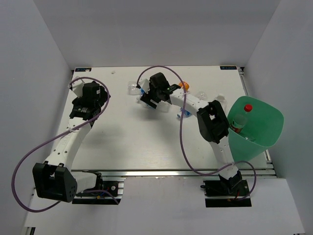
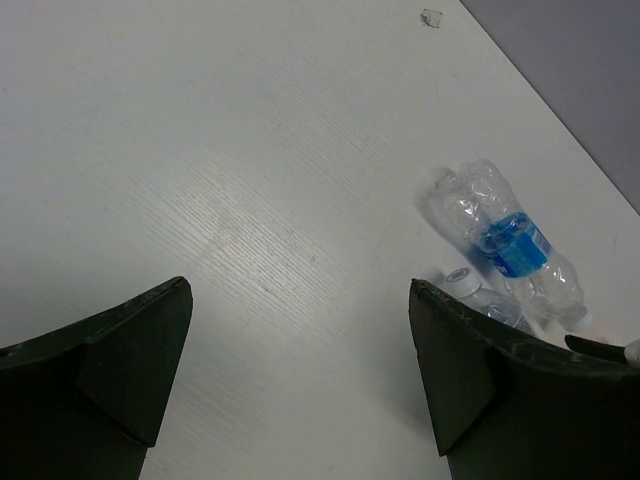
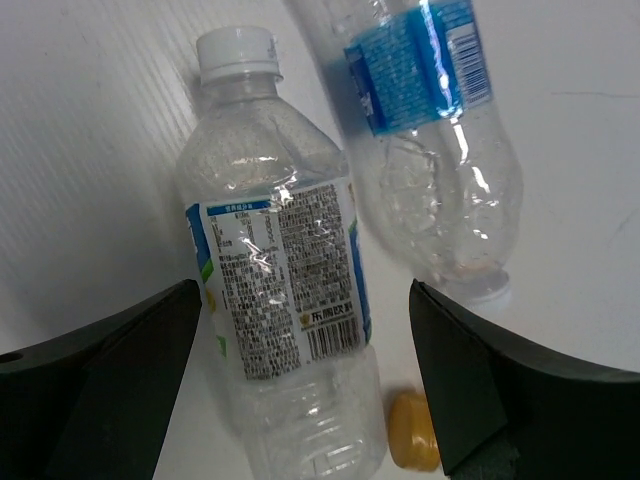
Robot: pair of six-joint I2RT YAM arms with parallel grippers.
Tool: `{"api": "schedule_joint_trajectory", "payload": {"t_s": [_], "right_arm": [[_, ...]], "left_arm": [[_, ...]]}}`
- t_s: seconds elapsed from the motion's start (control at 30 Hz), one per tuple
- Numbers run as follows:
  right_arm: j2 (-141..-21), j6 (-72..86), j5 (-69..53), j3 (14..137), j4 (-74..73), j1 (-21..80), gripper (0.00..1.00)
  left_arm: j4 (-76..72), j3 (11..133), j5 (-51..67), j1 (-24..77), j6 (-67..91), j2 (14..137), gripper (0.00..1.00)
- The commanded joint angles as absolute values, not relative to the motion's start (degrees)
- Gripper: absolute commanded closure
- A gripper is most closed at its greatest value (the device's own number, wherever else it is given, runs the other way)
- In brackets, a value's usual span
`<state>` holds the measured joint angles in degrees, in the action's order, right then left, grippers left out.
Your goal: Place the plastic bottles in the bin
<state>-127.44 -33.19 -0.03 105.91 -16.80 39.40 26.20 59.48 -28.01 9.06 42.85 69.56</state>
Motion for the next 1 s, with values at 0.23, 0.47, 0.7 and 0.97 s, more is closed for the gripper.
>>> {"api": "schedule_joint_trajectory", "payload": {"t_s": [0.23,0.47,0.7,0.97], "right_arm": [[-130.5,-31.4,-14.7,105.0,-22.9,36.2,0.11],[-122.8,-28.3,-17.9,100.7,-20.6,36.2,0.54],[-96.1,-15.2,-11.5,85.3,-6.0,36.1,0.65],[-57.5,1.4,23.8,62.7,-6.6,26.4,0.68]], "left_arm": [[27.1,60.2,-28.2,8.6,41.8,70.2,0.02],[27.4,60.7,-27.2,8.5,41.8,70.1,0.02],[27.6,60.5,-26.0,8.5,41.1,69.9,0.02],[26.3,60.2,-23.2,8.5,40.6,70.6,0.02]]}}
